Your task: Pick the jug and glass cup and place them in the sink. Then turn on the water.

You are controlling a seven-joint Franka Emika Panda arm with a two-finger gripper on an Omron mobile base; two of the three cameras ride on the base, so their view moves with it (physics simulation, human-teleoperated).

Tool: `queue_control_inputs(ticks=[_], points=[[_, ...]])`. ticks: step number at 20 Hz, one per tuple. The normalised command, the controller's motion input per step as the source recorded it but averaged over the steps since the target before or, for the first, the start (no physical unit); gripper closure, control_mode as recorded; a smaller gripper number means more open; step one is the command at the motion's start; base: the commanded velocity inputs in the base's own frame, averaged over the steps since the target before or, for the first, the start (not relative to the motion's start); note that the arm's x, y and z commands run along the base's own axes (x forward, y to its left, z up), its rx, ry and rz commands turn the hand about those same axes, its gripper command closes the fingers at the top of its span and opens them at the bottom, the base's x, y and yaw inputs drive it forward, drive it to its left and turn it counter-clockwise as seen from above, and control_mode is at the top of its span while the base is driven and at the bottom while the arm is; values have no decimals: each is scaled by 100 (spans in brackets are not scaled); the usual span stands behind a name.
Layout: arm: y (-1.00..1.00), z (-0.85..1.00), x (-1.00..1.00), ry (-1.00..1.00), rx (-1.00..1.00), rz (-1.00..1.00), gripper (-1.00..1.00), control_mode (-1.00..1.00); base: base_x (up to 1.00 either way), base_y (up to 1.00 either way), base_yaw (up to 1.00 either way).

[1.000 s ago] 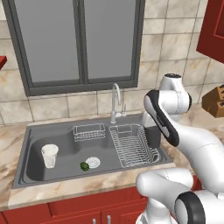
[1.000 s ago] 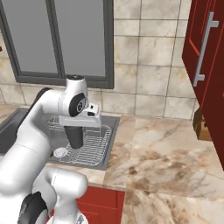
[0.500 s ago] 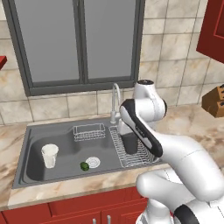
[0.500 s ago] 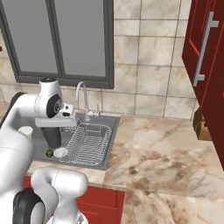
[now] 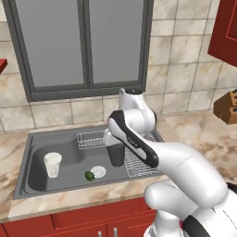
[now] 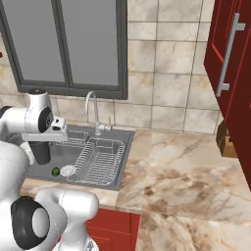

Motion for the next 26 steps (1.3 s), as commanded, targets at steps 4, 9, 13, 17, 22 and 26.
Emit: queue_control_inputs(ticks=[4,9,13,17,22,26], points=[[53,-20,22,0,8,5,100,-100,0,0,0],[50,-35,18,0,2,5,100,-100,0,0,0],[50,-28,19,0,0,4,100,-100,0,0,0],[35,-25,27,0,0,1,100,-100,0,0,0],[32,-25,37,0,0,0,100,-100,0,0,0],[29,-32,34,0,0,0,100,-100,0,0,0]])
